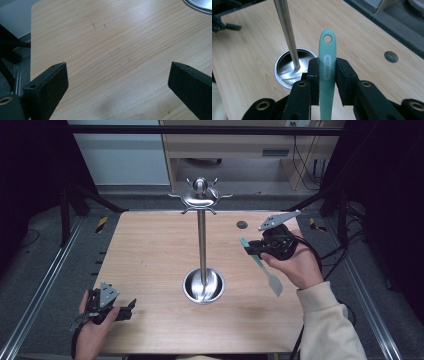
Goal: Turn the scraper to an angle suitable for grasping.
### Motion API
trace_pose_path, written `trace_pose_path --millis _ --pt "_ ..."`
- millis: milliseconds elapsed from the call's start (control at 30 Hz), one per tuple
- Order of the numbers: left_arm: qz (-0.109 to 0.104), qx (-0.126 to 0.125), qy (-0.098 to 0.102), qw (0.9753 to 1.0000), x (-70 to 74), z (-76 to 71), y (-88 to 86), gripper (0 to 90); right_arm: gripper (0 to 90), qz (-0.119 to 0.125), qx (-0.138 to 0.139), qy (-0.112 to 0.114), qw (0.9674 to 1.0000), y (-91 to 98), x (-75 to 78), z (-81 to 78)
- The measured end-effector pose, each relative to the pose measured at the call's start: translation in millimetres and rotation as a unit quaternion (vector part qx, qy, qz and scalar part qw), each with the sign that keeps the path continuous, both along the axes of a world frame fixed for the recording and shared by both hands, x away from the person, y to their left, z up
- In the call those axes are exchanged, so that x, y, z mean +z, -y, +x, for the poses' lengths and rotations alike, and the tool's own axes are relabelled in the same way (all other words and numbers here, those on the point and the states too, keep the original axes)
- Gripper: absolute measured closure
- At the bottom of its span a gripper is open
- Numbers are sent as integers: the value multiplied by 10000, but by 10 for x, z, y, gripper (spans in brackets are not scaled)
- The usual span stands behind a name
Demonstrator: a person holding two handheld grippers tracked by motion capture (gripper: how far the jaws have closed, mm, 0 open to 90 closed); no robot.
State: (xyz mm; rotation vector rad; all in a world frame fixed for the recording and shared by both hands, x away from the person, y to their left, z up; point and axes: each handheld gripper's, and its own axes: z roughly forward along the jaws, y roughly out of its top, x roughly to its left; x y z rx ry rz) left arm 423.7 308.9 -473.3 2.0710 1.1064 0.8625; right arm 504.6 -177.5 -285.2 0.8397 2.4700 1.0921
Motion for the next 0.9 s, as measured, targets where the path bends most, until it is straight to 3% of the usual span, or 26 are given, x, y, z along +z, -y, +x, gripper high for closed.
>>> trace_pose_path --millis 200,433,500,667,767,833,867,900 --pt "-48 54 116 9999 27 -58 -15 26 743 393 -204 264 9987 112 39 -139" --pt "-63 85 329 9994 91 -116 -15 27 743 633 -323 460 9964 94 8 -300" --pt "-97 71 312 9994 92 -100 -15 27 743 681 -341 510 9958 73 0 -313" --pt "-159 103 285 9994 68 -83 -29 25 742 937 -380 768 9919 10 -7 -329" --pt "-185 118 251 9994 48 -102 -34 24 742 1278 -395 960 9864 -44 -75 -361" --pt "-203 133 232 9994 40 -104 -28 26 742 1292 -355 924 9867 -70 -90 -356" --pt "-197 112 277 9994 49 -109 -20 31 742 1144 -288 1042 9875 -115 -114 -371" --pt "-193 120 372 9991 69 -120 -8 31 742 1144 -288 1042 9875 -115 -114 -371"
